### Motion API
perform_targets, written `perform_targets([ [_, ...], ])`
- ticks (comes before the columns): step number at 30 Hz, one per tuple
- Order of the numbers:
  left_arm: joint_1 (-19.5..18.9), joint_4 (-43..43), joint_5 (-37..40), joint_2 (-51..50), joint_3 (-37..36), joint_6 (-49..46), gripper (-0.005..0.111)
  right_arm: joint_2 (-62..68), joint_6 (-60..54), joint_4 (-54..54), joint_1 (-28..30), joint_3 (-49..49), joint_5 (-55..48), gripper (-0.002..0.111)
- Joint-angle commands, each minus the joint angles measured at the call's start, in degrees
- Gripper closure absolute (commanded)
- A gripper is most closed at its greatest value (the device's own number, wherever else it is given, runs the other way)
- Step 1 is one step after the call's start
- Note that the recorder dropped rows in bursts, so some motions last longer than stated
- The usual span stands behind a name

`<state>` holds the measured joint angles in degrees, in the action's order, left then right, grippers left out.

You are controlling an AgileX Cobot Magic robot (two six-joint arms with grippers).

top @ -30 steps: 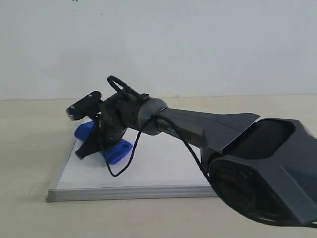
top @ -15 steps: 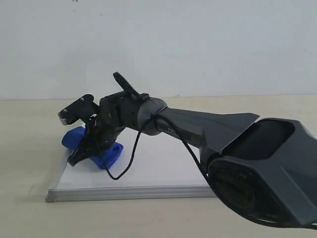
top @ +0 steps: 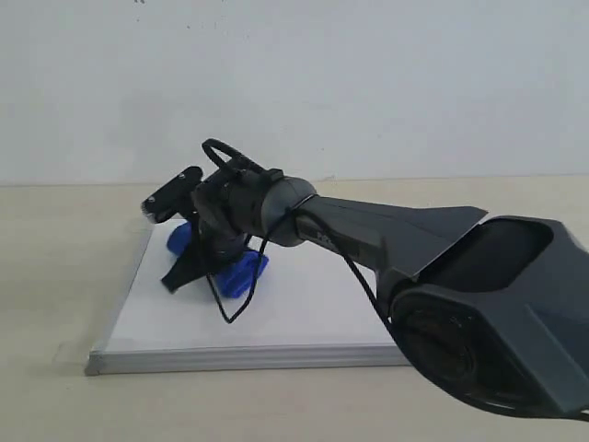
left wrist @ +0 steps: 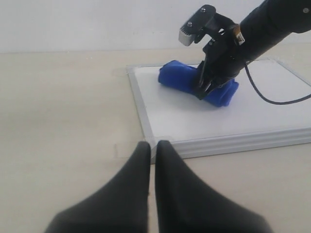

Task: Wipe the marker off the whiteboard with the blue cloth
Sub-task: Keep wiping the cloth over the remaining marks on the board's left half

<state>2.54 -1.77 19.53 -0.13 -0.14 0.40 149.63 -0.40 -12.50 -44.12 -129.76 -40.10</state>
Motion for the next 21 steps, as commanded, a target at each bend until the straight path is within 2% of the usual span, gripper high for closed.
perform_targets([
  [1, 0.0, -0.6, -0.3, 0.1, 0.1, -0.1, 0.103, 0.6, -6.9, 12.5, -2.1, 0.5, 0.7, 0.108],
  [4, 0.0, -0.6, -0.3, 0.1, 0.1, -0.1, 0.103, 0.0, -5.8, 8.1, -2.1, 0.5, -2.9, 0.108],
  [9, 0.0, -0.6, -0.3, 0.1, 0.1, -0.1, 0.103, -2.2, 5.4, -3.2, -2.0, 0.5, -8.1, 0.108],
  [21, 0.0, -0.6, -0.3, 0.1, 0.1, -0.1, 0.103, -8.5, 4.3, -2.3, -2.3, 1.8, -15.8, 0.108],
])
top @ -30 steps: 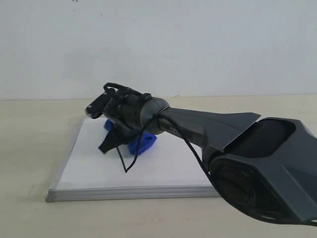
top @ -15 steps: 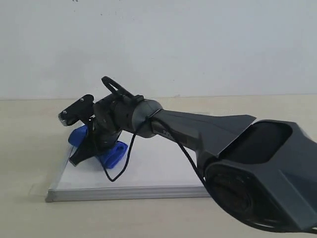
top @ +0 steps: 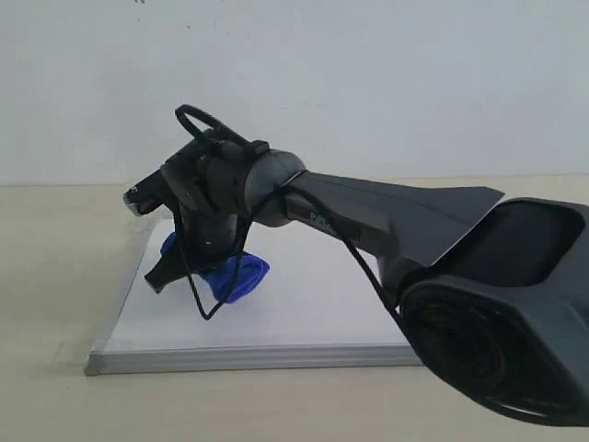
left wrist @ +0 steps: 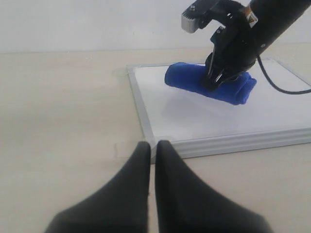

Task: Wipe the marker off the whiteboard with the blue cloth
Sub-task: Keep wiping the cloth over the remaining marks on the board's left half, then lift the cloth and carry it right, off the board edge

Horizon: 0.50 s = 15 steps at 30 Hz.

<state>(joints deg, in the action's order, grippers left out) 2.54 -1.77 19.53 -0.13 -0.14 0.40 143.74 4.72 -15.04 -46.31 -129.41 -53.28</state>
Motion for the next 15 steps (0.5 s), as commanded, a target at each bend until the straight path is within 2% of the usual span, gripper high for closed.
perform_targets([
  [1, 0.0, -0.6, -0.3, 0.1, 0.1, -0.1, 0.103, -3.2, -1.0, 1.2, -0.1, 2.6, -1.9, 0.108],
  [15, 0.0, -0.6, -0.3, 0.1, 0.1, -0.1, 0.103, -19.7, -0.5, 1.8, 0.7, 30.8, 15.7, 0.108],
])
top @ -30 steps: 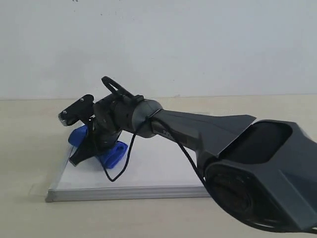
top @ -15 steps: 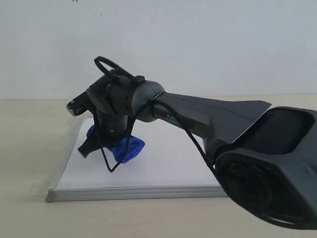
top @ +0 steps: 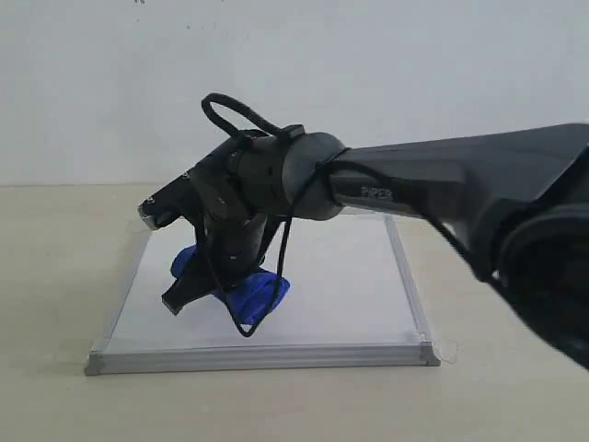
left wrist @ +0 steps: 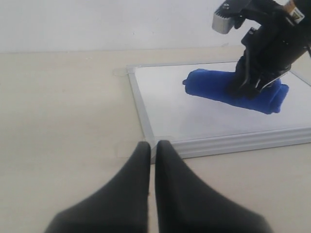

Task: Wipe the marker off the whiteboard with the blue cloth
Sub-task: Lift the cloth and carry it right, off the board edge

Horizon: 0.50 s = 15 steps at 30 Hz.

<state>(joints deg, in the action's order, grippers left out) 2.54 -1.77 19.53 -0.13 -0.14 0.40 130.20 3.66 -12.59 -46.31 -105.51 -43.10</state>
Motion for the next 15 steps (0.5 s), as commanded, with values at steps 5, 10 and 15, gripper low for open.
perform_targets([
  [5, 0.0, -0.6, -0.3, 0.1, 0.1, -0.1, 0.103, -12.9, 4.4, -0.6, 3.6, 14.3, 10.4, 0.108],
  [10, 0.0, -0.6, -0.3, 0.1, 0.1, -0.1, 0.103, -18.6, 7.0, -0.4, 8.3, 21.2, 14.8, 0.108],
  [15, 0.0, -0.6, -0.3, 0.1, 0.1, -0.1, 0.103, -23.4, 9.7, -0.4, 14.2, 27.3, 17.9, 0.108],
])
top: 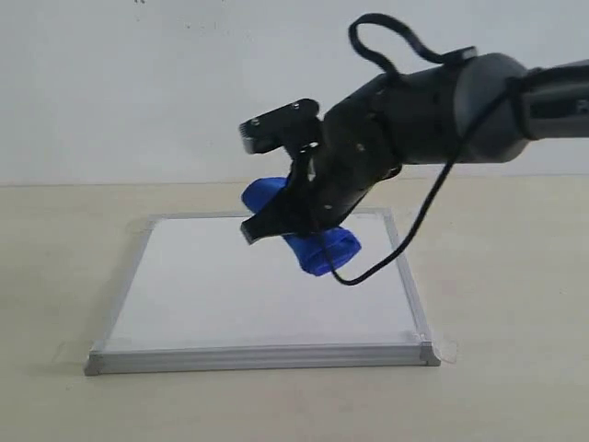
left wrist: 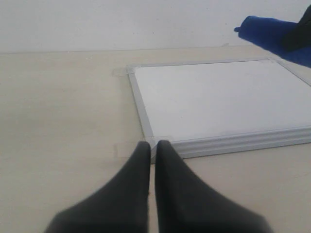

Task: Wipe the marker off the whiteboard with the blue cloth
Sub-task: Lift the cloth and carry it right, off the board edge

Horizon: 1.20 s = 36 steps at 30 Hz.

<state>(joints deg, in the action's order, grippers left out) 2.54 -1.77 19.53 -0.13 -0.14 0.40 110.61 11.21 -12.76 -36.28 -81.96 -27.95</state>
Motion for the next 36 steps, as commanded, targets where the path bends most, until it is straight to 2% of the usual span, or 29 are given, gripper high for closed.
perform_targets([
  [1, 0.0, -0.6, -0.3, 0.1, 0.1, -0.1, 0.103, -4.3, 2.1, -0.3, 5.4, 4.7, 2.9, 0.108],
  [11, 0.0, -0.6, -0.3, 0.1, 0.1, -0.1, 0.103, -5.1, 8.2, -0.3, 16.9, 10.0, 5.0, 0.108],
  [15, 0.0, -0.6, -0.3, 0.1, 0.1, -0.1, 0.103, -4.8, 9.5, -0.3, 19.5, 10.0, 5.5, 0.108],
  [25, 0.0, -0.6, -0.3, 0.1, 0.1, -0.1, 0.103, 0.5, 9.8, -0.3, 20.5, 10.0, 8.7, 0.108],
  [36, 0.0, -0.6, -0.3, 0.1, 0.1, -0.1, 0.103, 2.9, 10.2, -0.6, 20.5, 10.0, 7.0, 0.108],
])
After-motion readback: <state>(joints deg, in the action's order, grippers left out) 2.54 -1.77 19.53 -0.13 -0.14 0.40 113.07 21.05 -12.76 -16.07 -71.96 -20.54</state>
